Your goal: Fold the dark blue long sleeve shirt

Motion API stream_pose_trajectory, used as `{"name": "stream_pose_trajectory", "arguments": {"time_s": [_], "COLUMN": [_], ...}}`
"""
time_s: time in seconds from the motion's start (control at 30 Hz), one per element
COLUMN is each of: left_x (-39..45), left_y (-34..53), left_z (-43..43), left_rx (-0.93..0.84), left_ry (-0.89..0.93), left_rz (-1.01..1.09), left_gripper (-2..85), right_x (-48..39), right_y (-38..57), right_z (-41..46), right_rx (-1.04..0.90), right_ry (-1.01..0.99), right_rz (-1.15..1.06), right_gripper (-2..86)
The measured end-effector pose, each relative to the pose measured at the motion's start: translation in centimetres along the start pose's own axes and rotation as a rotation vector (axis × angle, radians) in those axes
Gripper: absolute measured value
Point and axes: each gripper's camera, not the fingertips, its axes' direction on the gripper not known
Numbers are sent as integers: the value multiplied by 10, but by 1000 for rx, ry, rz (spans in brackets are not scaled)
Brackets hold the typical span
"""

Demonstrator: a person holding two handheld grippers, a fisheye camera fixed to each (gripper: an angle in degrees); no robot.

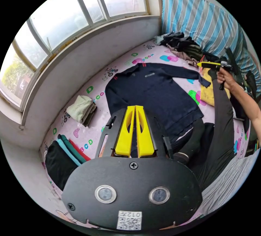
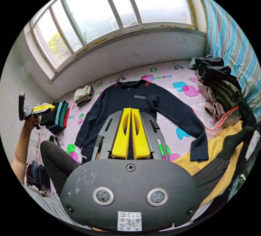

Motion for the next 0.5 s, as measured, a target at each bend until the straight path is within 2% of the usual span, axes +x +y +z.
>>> {"name": "stream_pose_trajectory", "arguments": {"time_s": [0.17,0.3,0.4,0.5], "left_x": [-68,-101,-91,-84], "left_y": [12,40,46,51], "left_z": [106,209,264,305], "left_rx": [-171,-350,-451,-610], "left_ry": [46,207,318,265], "left_rz": [-78,-142,-64,40], "left_gripper": [0,0,0,-1], "right_x": [1,-10,-30,-55], "right_y": [2,10,12,10], "right_z": [55,112,164,213], "right_rx": [-76,-183,-257,-336], "right_ry": [-58,-72,-144,-196], "right_rz": [-24,-65,-50,-49], "right_gripper": [-8,-8,-8,-8]}}
